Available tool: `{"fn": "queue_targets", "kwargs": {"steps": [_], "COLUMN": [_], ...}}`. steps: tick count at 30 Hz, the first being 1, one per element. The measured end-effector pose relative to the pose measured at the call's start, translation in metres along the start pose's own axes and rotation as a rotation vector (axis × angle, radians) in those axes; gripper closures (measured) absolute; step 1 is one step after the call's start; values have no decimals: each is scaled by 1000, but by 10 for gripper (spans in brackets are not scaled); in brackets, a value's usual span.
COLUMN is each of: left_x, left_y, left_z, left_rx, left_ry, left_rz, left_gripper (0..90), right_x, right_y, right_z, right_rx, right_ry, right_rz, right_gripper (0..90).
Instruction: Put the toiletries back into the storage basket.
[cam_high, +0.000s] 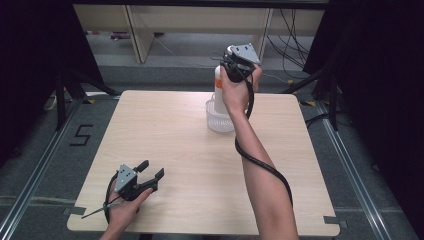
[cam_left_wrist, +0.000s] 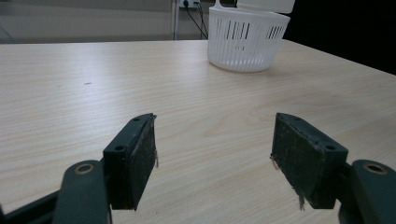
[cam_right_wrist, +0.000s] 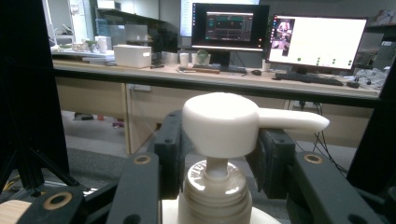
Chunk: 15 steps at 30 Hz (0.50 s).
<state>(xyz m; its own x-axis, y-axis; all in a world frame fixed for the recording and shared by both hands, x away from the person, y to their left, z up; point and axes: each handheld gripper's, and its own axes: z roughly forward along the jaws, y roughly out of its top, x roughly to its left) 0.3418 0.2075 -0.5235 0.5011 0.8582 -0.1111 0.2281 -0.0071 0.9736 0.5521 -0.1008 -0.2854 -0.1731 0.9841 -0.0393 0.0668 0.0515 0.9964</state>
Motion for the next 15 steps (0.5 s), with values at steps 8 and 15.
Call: {"fn": "queue_targets", "kwargs": {"steps": [8,15], "left_x": [0,-1], "left_y": [0,0], "left_z": [0,0], "left_rx": [0,11], "left_ry": [-3,2], "left_rz": [2,-2], "left_gripper": [301,302], "right_x": [0,0], "right_y": [-3,-5], "right_z": [3,5], "right_rx": [3,11], "right_ry": [-2,1], "right_rz": [-7,-6], "right_gripper": [600,600]}}
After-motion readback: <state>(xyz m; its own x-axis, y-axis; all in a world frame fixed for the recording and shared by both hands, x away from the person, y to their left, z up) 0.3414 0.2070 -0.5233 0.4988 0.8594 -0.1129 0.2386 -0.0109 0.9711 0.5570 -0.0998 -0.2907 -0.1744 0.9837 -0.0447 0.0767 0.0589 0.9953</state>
